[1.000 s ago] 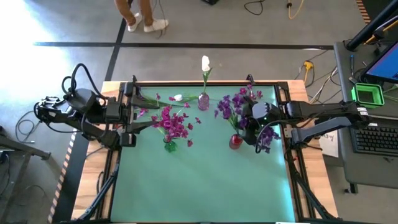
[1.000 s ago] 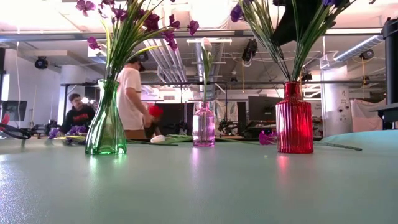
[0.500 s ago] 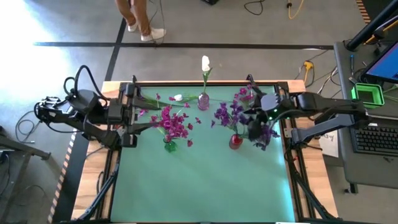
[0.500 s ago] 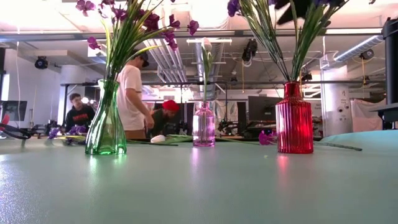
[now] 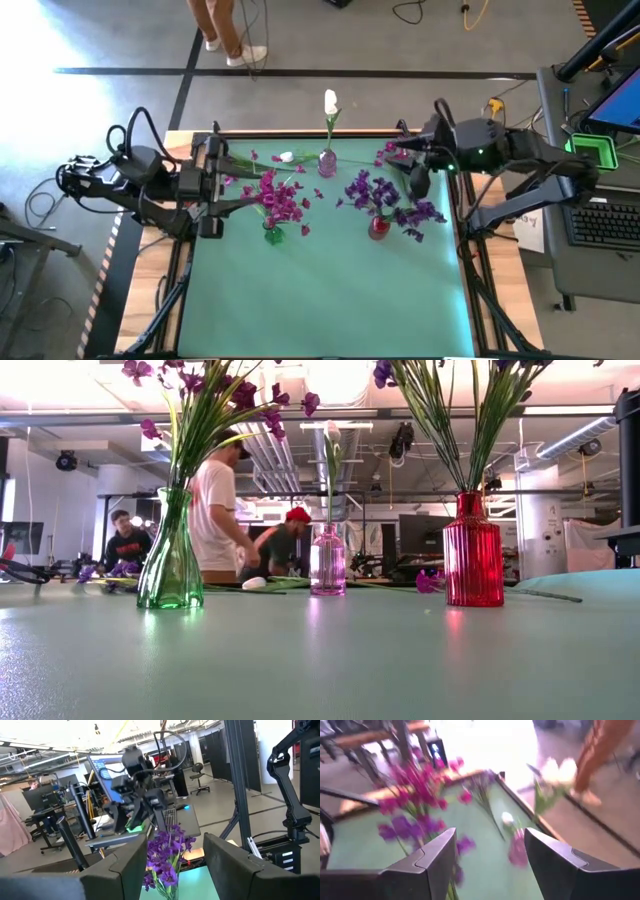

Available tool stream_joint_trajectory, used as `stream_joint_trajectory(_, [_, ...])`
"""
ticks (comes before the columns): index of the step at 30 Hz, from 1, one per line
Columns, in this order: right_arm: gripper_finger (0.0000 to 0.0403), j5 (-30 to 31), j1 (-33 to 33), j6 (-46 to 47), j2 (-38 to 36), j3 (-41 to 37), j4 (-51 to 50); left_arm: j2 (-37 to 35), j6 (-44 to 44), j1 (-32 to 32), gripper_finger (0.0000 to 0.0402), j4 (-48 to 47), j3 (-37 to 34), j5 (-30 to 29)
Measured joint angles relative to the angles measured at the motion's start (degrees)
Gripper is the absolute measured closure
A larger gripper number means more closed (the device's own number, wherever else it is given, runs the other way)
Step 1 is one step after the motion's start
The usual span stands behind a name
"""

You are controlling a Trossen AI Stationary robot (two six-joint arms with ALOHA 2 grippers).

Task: Sort flowers into vase by color
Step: Put the bottom violet flowers into the red flower vase

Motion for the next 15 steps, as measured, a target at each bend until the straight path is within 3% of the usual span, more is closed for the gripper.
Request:
stream_joint_trajectory(9, [0.0177, -5.4, 0.0, -6.7, 9.1, 2.4, 8.3, 0.3, 0.0, 0.0, 0.0221, 0.0, 0.0, 0.0])
stream_joint_trajectory(15, [0.0177, -11.2, 0.0, -6.6, 15.7, 2.4, 6.6, 0.4, 0.0, 0.0, 0.0221, -0.3, 0.0, 0.0])
